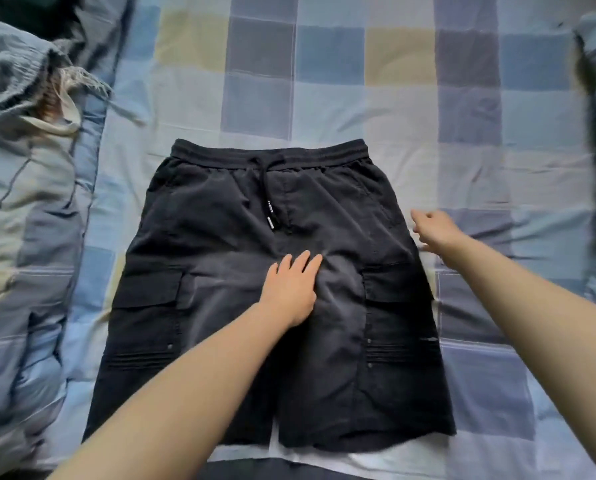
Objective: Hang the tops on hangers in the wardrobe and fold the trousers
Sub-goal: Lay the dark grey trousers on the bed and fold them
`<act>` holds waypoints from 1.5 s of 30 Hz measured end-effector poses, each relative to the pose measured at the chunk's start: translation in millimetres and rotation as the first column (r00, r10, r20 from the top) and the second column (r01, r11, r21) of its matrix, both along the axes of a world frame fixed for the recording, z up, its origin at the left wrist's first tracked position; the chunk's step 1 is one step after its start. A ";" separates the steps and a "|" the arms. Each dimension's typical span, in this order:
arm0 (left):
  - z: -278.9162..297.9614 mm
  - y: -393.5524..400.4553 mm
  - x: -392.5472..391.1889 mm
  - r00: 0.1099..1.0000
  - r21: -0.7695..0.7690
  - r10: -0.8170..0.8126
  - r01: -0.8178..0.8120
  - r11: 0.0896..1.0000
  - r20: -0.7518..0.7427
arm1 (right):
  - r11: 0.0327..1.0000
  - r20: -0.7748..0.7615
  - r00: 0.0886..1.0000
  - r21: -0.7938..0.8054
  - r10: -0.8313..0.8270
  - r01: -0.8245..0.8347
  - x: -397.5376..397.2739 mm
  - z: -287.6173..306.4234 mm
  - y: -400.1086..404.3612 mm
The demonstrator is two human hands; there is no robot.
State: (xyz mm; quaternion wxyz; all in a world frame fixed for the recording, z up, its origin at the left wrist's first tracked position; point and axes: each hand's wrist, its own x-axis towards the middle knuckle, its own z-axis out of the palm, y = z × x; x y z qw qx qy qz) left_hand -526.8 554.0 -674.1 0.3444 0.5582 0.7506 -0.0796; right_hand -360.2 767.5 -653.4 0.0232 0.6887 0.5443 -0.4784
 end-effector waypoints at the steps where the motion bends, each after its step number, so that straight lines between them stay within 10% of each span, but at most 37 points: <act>1: -1.3 8.8 15.1 0.999 0.031 -0.035 0.036 0.999 -0.041 | 1.000 0.004 1.000 -0.008 0.012 -0.012 1.6 -2.9 9.7; 7: -6.2 63.1 81.8 0.971 0.282 -0.222 0.238 0.929 -0.090 | 0.997 -0.039 0.997 -0.031 0.063 -0.064 -12.4 -17.6 51.1; 13: -26.9 96.9 145.1 0.931 0.183 -0.356 0.364 0.913 -0.073 | 0.992 -0.181 0.980 -0.087 0.078 -0.095 -27.6 -47.3 55.8; 19: -38.0 107.9 193.3 0.965 0.001 -0.247 0.248 0.969 0.086 | 0.995 -0.311 0.950 -0.088 0.023 -0.052 -39.8 -66.7 55.8; 25: -21.3 94.2 165.4 0.950 0.195 -0.136 0.082 0.977 0.282 | 1.000 -0.212 0.977 -0.009 -0.018 0.017 -50.8 -70.4 55.8; 33: 18.1 19.2 95.2 0.671 0.138 0.089 -0.278 0.951 0.736 | 0.993 -0.264 0.958 0.004 -0.115 0.120 -93.1 -30.4 52.1; 45: 51.2 -130.3 -73.1 0.412 -0.164 0.508 -0.633 0.757 0.757 | 0.980 -0.282 0.955 0.196 0.093 -0.038 -229.8 39.9 -23.0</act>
